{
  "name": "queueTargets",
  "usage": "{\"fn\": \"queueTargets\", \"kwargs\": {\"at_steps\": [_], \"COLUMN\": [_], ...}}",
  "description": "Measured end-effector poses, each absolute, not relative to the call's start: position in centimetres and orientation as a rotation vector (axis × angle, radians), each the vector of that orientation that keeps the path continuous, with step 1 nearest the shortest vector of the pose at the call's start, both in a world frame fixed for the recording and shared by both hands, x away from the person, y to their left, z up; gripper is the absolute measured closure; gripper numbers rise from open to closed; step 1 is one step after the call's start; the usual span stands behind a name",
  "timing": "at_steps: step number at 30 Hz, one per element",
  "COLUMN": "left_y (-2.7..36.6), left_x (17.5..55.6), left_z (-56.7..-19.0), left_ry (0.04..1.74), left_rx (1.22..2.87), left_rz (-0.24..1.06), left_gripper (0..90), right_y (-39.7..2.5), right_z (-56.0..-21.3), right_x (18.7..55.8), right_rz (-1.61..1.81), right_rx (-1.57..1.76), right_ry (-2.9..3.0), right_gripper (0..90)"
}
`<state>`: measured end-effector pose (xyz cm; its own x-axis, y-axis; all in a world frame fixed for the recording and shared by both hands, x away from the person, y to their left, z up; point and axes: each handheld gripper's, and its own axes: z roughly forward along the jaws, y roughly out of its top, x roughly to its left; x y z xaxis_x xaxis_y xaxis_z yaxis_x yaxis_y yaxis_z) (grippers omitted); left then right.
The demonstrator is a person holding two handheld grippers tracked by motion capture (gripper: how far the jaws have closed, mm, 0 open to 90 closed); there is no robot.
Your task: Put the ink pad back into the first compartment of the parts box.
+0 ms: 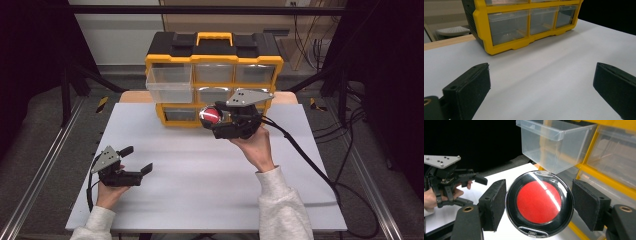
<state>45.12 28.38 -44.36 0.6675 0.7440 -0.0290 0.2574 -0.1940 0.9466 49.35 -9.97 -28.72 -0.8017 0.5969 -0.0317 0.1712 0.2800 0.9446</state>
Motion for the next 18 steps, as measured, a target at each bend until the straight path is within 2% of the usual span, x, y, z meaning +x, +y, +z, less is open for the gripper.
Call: {"fn": "queueTargets", "kwargs": {"at_steps": [18], "left_y": [28.4], "left_x": [45.1], "left_z": [-44.4], "left_ry": [0.809], "left_rx": [1.759], "left_rz": [0.538], "left_gripper": [0.9], "right_y": [-8.8], "right_z": [-26.1], "right_x": [50.7], "right_rz": [1.541], "right_rx": [0.692], "right_ry": [2.135], "right_gripper": [30.3]}}
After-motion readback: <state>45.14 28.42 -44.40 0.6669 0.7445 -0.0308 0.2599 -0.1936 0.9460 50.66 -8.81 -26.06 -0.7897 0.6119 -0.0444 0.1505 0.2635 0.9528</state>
